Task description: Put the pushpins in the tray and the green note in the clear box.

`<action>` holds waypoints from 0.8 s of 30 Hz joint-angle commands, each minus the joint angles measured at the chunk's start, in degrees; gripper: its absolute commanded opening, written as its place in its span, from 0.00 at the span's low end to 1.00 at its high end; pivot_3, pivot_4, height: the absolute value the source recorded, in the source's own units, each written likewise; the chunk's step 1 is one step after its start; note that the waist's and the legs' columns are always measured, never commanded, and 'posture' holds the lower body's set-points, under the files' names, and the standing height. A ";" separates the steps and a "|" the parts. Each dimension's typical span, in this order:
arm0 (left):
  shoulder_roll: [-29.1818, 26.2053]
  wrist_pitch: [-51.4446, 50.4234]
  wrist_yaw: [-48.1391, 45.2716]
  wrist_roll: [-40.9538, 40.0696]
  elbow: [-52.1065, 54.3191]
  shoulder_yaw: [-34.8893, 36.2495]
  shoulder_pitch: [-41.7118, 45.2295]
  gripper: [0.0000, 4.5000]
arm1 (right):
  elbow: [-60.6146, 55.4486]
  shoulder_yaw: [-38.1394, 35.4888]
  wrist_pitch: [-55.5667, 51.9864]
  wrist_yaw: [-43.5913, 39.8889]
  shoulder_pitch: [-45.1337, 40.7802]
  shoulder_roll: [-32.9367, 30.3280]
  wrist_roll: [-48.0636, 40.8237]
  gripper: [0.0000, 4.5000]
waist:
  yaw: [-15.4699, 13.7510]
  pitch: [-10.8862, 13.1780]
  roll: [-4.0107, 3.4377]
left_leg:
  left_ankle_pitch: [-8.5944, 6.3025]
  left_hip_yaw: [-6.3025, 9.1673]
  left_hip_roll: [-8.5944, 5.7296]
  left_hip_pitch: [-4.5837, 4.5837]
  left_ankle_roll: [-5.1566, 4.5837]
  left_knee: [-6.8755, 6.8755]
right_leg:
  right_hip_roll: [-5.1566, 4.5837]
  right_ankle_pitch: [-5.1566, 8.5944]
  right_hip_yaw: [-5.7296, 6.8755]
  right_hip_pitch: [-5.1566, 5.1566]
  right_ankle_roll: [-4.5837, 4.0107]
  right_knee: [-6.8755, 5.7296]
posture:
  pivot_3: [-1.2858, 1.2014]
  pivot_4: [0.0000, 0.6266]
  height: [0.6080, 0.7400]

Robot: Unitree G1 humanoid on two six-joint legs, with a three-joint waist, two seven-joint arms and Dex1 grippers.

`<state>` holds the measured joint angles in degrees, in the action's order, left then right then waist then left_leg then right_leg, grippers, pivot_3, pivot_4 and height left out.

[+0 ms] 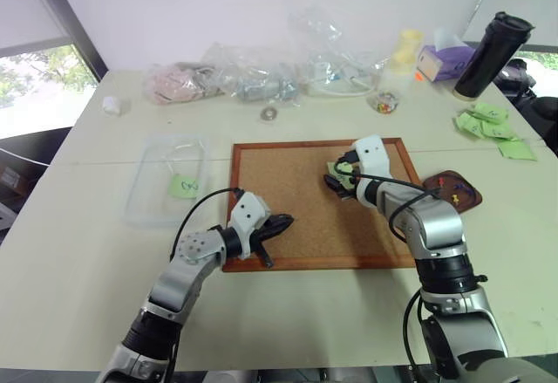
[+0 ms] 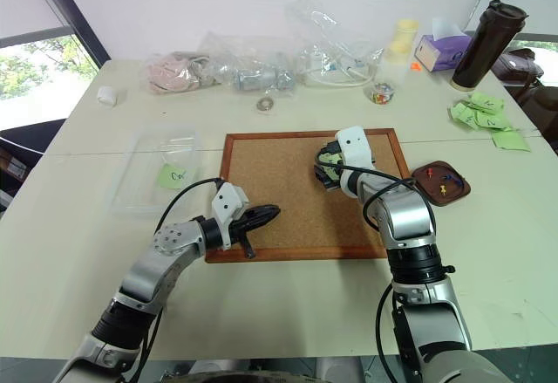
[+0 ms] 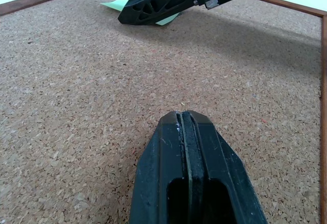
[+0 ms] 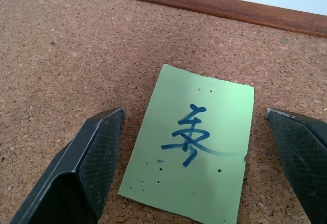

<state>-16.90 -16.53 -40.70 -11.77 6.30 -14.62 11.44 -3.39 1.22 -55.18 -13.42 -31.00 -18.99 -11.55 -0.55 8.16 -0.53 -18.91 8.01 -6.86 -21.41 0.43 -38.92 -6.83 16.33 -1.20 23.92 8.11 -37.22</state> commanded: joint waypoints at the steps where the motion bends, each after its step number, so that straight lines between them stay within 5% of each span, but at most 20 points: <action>1: -0.10 -0.14 0.07 0.42 0.04 -0.61 -1.19 0.00 | -0.74 0.30 -2.79 -0.63 0.77 0.49 -0.45 0.99 | -0.01 0.00 0.00 | 0.00 0.00 0.00 0.00 0.00 0.00 | 0.00 0.00 0.00 0.00 0.00 0.00 | 0.52 0.24 0.93; 5: -0.07 -0.11 0.11 0.42 0.04 -0.62 -1.23 0.00 | -1.26 0.92 -3.34 -0.79 1.07 0.39 0.00 0.83 | 0.02 -0.01 0.01 | 0.00 0.00 0.00 0.00 0.00 0.00 | 0.00 0.00 0.00 -0.01 0.00 0.00 | 0.52 0.24 0.93; 11: 0.03 -0.29 0.32 0.37 0.24 -0.64 -1.38 0.00 | -2.56 2.38 -4.05 -1.56 1.96 -0.25 0.80 0.18 | 0.17 -0.04 0.03 | 0.00 0.00 0.01 0.02 0.00 0.01 | 0.01 0.00 0.00 -0.02 0.00 0.00 | 0.52 0.24 0.93; 24: -2.02 -0.57 -0.49 -0.04 1.47 1.01 -0.83 0.00 | -5.64 2.26 -1.72 -3.00 1.75 -0.21 0.87 0.18 | 0.34 -0.06 0.05 | 0.00 0.00 0.02 0.02 0.00 0.03 | 0.01 0.00 0.00 0.00 0.00 0.01 | 0.52 0.24 0.93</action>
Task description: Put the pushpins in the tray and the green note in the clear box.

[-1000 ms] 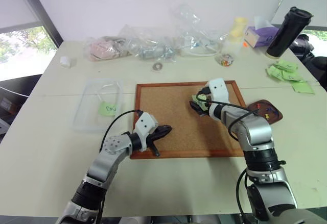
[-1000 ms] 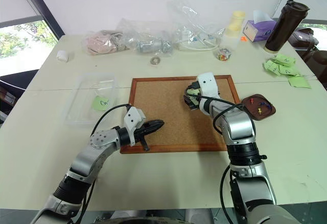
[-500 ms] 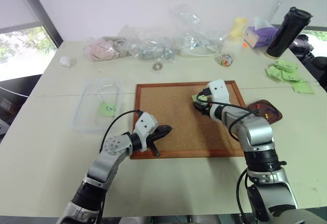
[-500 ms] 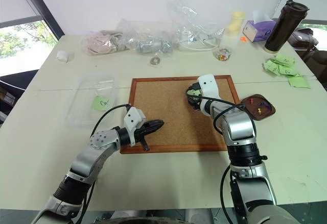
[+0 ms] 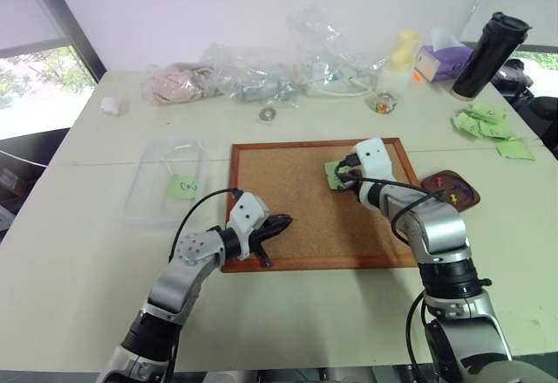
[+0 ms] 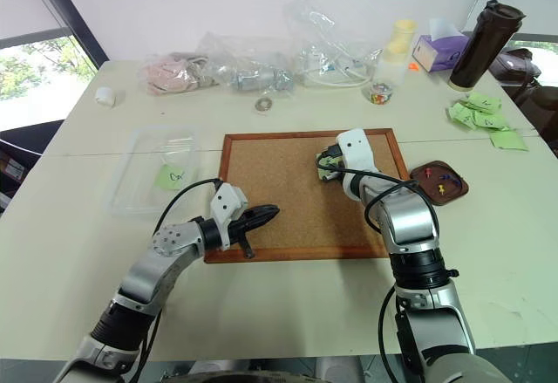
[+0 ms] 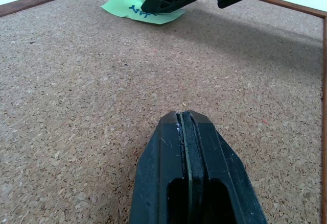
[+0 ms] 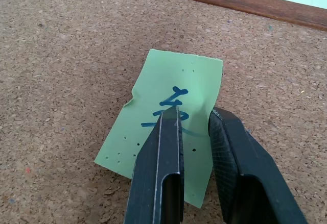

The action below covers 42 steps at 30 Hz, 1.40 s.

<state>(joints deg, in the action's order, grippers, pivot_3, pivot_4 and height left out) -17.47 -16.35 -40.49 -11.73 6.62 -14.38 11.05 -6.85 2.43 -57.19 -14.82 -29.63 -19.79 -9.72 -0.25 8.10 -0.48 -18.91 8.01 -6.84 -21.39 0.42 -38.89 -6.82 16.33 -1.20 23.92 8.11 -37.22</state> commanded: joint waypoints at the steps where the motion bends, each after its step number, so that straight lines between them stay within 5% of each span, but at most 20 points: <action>1: -2.11 -1.84 -1.22 -1.09 2.37 1.46 -0.28 0.00 | -2.22 1.38 0.65 -1.90 0.31 0.32 -0.70 0.18 | 0.21 0.00 0.00 | 0.00 0.00 0.00 0.00 0.00 0.01 | 0.00 0.00 0.00 0.02 0.00 0.00 | 0.52 0.24 0.93; 7: -6.12 -8.96 -3.54 -7.72 8.44 6.31 1.36 0.00 | -1.68 2.50 2.55 -3.56 0.77 -0.31 0.00 0.18 | 1.03 0.01 0.00 | 0.01 0.00 0.07 -0.08 0.01 0.12 | 0.01 0.00 -0.01 0.17 0.00 -0.03 | 0.52 0.24 0.93; 10: -7.79 -13.43 -4.63 -12.47 10.07 10.19 3.67 0.00 | -1.68 2.80 3.08 -3.64 1.09 -0.22 0.18 0.01 | 1.03 0.02 0.01 | 0.01 0.00 0.06 -0.09 0.01 0.12 | 0.02 0.00 -0.01 0.18 0.00 -0.02 | 0.52 0.24 0.93; 18: -6.40 -19.36 -3.70 -19.84 3.19 16.26 16.03 0.00 | -2.65 4.25 8.74 -5.99 2.13 -1.25 1.08 0.01 | 0.84 0.04 0.05 | 0.01 0.00 0.03 -0.10 0.02 0.09 | 0.02 0.00 0.02 0.16 0.00 -0.02 | 0.52 0.24 0.93; 29: -3.96 -9.94 -10.59 -11.28 -17.60 9.13 28.91 0.00 | -6.21 6.59 27.02 -14.30 5.85 -5.14 2.72 0.01 | 1.07 0.07 0.09 | 0.02 -0.02 -0.03 -0.16 0.03 0.10 | -0.01 0.00 0.05 0.27 0.01 -0.02 | 0.52 0.24 0.93; 40: -4.03 0.97 -19.71 -4.11 -31.38 4.89 34.60 0.00 | -7.26 7.67 31.68 -17.22 7.18 -6.14 4.02 0.01 | 1.02 0.08 0.12 | 0.02 -0.01 -0.02 -0.19 0.03 0.07 | 0.00 0.00 0.07 0.30 0.01 -0.02 | 0.52 0.24 0.93; 42: -3.73 2.51 -20.41 -3.50 -33.10 4.99 35.58 0.15 | -7.39 7.82 31.83 -17.54 7.26 -6.16 4.25 0.00 | 1.02 0.09 0.12 | 0.02 -0.01 -0.03 -0.20 0.03 0.06 | 0.00 -0.01 0.07 0.30 0.01 -0.02 | 0.52 0.24 0.93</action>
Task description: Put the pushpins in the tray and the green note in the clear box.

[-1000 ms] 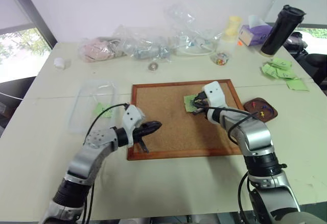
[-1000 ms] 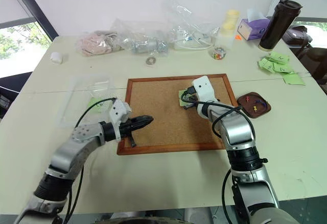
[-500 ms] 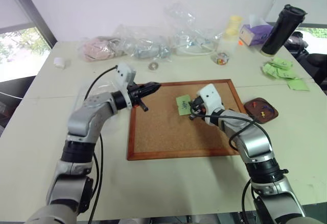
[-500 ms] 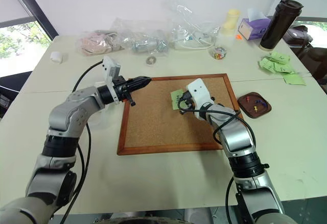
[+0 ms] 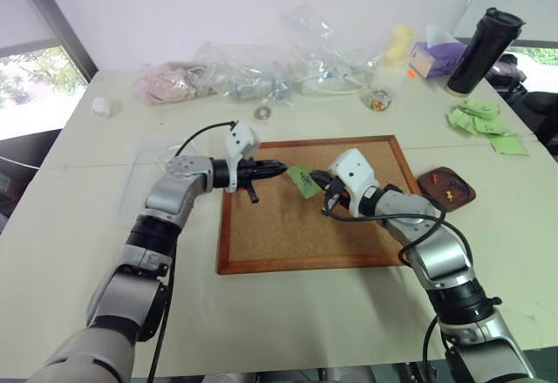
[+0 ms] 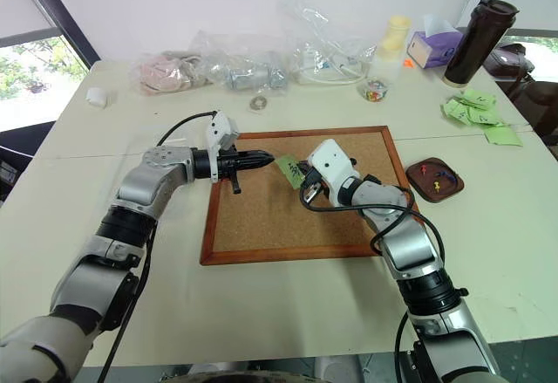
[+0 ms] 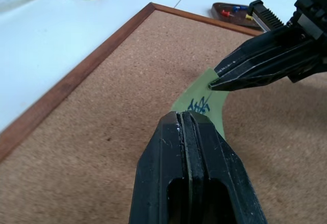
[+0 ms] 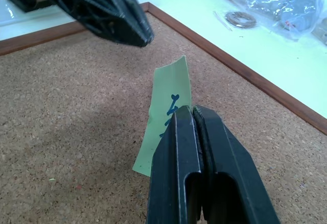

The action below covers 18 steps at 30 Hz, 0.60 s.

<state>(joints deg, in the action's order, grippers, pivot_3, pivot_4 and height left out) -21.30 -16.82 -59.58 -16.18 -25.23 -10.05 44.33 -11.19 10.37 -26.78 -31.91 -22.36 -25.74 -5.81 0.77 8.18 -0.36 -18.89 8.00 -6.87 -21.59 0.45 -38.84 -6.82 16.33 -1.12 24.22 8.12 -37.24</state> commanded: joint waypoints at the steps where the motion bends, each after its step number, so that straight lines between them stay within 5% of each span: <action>1: 0.28 3.65 -1.56 1.22 -2.02 0.73 2.77 0.21 | -3.10 0.01 1.58 -0.64 0.02 -0.26 0.46 0.00 | -0.03 0.00 0.01 | 0.00 0.00 0.00 0.00 0.00 0.00 | 0.00 0.00 0.00 0.00 0.00 0.00 | 0.52 0.24 0.93; 4: 0.49 6.14 -2.44 2.55 -4.02 0.41 4.30 0.54 | -3.19 0.22 1.82 -0.87 -0.05 -0.39 0.90 0.00 | -0.03 0.00 0.01 | 0.00 0.01 0.00 -0.02 0.00 -0.02 | 0.00 0.00 0.01 0.00 0.00 -0.01 | 0.52 0.24 0.93; 18: 4.60 15.58 -8.39 7.82 -17.16 -1.74 10.17 0.55 | -5.88 1.32 0.52 -2.04 0.02 -0.50 1.77 0.00 | -0.02 0.01 0.02 | 0.00 0.03 -0.02 -0.16 0.00 -0.12 | 0.00 -0.02 0.05 0.11 0.03 -0.04 | 0.52 0.24 0.93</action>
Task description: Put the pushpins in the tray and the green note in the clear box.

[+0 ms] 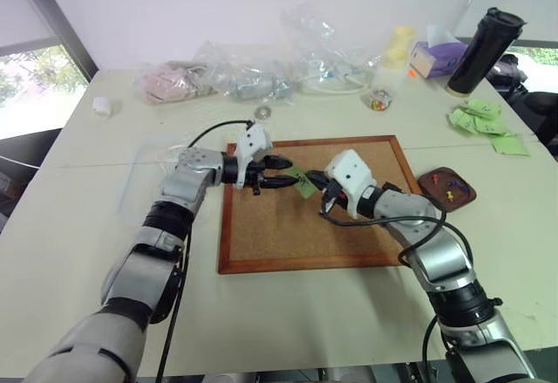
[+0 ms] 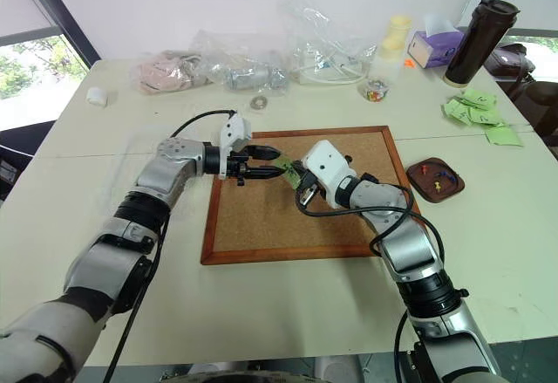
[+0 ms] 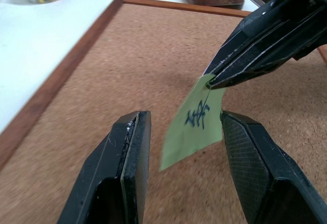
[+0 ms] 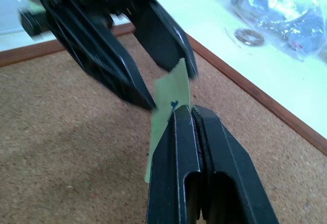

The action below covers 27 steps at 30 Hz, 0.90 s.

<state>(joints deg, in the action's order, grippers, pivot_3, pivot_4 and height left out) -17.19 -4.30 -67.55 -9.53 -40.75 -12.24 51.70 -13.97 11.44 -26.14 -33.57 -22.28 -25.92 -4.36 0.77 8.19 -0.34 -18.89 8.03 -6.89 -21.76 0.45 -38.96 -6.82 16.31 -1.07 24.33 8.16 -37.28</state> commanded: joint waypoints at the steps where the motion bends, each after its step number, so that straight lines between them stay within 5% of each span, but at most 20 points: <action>1: 0.92 3.92 -0.45 1.63 -2.92 0.34 3.35 0.55 | -3.44 0.28 -0.34 -0.47 0.04 -0.26 0.23 0.00 | 0.00 0.00 0.00 | 0.00 0.00 0.00 -0.02 0.00 -0.01 | 0.00 0.00 0.00 0.01 0.00 0.00 | 0.52 0.24 0.93; 6: 2.30 6.15 -1.86 2.63 -6.43 0.49 4.61 0.55 | -4.27 0.28 -1.01 -0.67 0.28 -0.23 0.26 0.00 | 0.07 0.00 0.00 | 0.00 0.00 0.00 -0.05 0.00 -0.01 | 0.00 -0.01 0.01 0.05 0.01 -0.01 | 0.52 0.24 0.93; 8: 2.49 6.38 -2.62 2.60 -6.70 0.81 4.74 0.43 | -4.30 0.17 -1.08 -0.66 0.33 -0.28 0.32 0.00 | 0.05 0.00 0.00 | 0.00 0.01 0.00 -0.06 0.00 -0.01 | 0.00 -0.01 0.01 0.06 0.01 -0.02 | 0.52 0.24 0.93; 12: 2.03 6.25 -3.73 2.83 -6.64 1.03 4.59 0.01 | -4.20 0.01 -1.18 -0.63 0.20 -0.36 0.42 0.00 | 0.03 0.00 0.00 | 0.00 0.01 0.00 -0.08 0.00 -0.03 | 0.00 -0.01 0.01 0.08 0.01 -0.03 | 0.52 0.24 0.93; 18: 0.30 3.78 -3.68 2.24 -1.64 1.71 3.09 0.01 | -5.65 -2.87 -3.23 -1.14 0.34 -1.60 -1.28 0.00 | 0.06 0.00 0.00 | 0.00 0.01 0.00 -0.10 0.00 -0.03 | 0.00 -0.01 0.01 0.10 0.02 -0.05 | 0.52 0.24 0.93; 27: -5.62 -9.77 3.07 -3.05 19.71 8.13 -4.25 0.01 | -14.59 -20.65 -19.52 -5.94 5.56 -6.14 -19.72 0.00 | -0.01 0.00 0.00 | 0.00 0.08 0.00 -0.18 0.00 -0.06 | -0.01 -0.01 0.00 0.14 0.02 -0.07 | 0.52 0.24 0.93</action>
<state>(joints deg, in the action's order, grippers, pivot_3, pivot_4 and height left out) -22.31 -10.74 -66.66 -9.69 -26.86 -7.16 47.54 -24.90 -6.01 -43.31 -37.87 -16.94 -31.13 -19.40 0.76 8.19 -0.34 -18.89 8.11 -6.88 -21.94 0.44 -39.03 -6.84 16.30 -1.07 24.47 8.17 -37.35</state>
